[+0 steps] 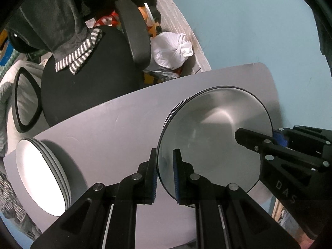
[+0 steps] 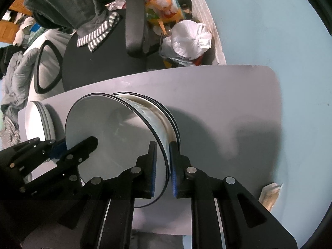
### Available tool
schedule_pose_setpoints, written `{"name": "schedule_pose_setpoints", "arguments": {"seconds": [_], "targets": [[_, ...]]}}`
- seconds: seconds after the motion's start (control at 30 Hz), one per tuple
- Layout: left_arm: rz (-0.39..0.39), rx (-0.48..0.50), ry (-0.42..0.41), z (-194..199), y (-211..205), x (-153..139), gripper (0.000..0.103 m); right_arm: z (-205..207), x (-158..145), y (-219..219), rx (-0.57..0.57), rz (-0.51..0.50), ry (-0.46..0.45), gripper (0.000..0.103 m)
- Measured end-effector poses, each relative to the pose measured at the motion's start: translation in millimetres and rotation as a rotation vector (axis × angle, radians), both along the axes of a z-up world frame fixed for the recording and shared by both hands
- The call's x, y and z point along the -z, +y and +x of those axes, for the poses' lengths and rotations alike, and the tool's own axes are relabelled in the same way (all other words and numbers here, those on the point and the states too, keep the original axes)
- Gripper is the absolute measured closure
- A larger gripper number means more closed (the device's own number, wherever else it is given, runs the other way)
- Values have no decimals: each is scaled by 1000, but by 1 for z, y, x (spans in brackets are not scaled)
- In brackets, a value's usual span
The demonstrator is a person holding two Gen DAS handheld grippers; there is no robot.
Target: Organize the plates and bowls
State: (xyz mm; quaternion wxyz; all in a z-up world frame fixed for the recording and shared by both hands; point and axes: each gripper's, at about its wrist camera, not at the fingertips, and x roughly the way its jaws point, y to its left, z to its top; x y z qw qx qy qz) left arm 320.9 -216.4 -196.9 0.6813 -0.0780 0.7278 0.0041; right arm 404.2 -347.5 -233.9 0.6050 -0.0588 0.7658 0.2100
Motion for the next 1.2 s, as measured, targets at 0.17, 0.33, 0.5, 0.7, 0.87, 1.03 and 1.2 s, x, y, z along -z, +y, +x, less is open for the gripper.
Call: {"name": "schedule_pose_setpoints", "arguments": {"seconds": [0.17,0.33,0.5,0.7,0.87,1.03,1.2], "targets": [[7,4,-14,-1,2,-5,82,-2,-3,3,-9,2,-4,83],[27,17,-32,-2,3,-10,79,-3,-6,5,-12,-1,-11,74],[14,-1,-46,-4,7,-15,79,-3,-9,6,-12,-12,-22,72],[1,-19,-47,-6,13,-16,79,-4,-19,7,-25,-42,-76,56],[-6,-22,-55,-8,13,-22,79,-3,-26,7,-30,-41,-95,54],[-23,-23,-74,-13,13,-32,79,-6,-33,7,-40,-46,-123,54],[-31,-30,-91,-18,16,-43,76,-10,-42,7,-53,-51,-160,44]]}}
